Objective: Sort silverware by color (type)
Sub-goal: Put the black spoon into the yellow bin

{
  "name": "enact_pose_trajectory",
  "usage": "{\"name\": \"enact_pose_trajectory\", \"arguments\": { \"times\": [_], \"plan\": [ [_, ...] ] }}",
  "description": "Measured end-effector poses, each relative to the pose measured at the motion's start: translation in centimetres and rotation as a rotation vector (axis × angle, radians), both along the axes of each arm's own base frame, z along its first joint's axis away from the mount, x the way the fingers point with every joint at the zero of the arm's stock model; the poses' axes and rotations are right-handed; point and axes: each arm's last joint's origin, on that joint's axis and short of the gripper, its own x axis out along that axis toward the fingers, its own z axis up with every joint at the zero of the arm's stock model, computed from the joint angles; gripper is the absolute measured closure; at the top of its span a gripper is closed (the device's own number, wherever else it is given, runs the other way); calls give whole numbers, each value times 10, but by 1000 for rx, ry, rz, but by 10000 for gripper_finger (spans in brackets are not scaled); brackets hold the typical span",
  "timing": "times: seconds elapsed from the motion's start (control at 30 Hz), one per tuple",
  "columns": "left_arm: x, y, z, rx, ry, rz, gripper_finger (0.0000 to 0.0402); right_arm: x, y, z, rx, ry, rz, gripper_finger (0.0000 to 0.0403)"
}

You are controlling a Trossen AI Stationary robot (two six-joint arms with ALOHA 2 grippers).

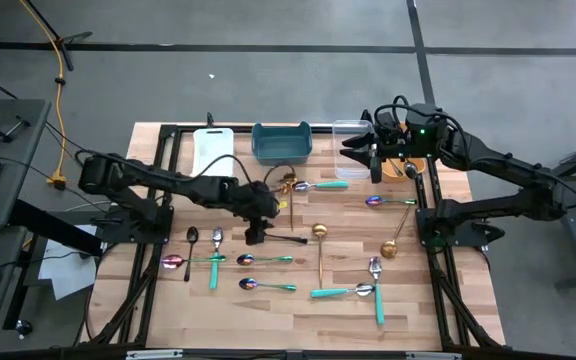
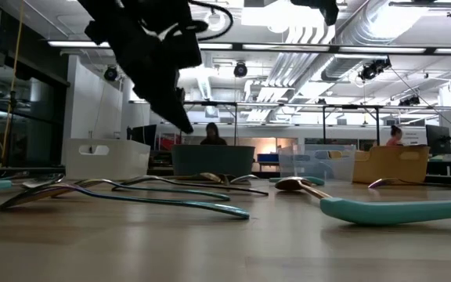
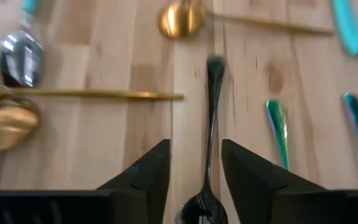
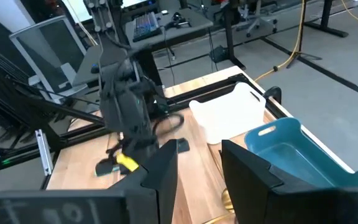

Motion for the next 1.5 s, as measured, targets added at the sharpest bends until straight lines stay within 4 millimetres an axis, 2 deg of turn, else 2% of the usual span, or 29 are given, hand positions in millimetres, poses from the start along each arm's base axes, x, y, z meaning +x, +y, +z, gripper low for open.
{"name": "enact_pose_trajectory", "arguments": {
  "times": [0.33, 0.77, 0.87, 0.93, 1.13, 1.33, 1.5],
  "plan": [
    [9, -14, -34, 7, 107, -35, 197, 0, 0, 0, -1, 1, 0, 284],
    [16, -23, -64, 57, 170, -36, 192, 0, 0, 0, -1, 5, -2, 284],
    [17, -24, -66, 98, 176, -16, 210, 0, 0, -1, 0, 6, -2, 284],
    [17, -24, -66, 117, 178, -4, 238, 0, 0, -1, 0, 6, -2, 284],
    [15, -22, -66, 105, 191, 54, 380, 0, 0, -1, 2, 6, -3, 284],
    [2, -21, -52, 84, 231, 57, 391, 0, 0, 0, 2, 6, -3, 284],
    [-16, -14, -6, 50, 155, 66, 393, 0, 0, -1, 4, 10, -2, 284]
  ]
}}
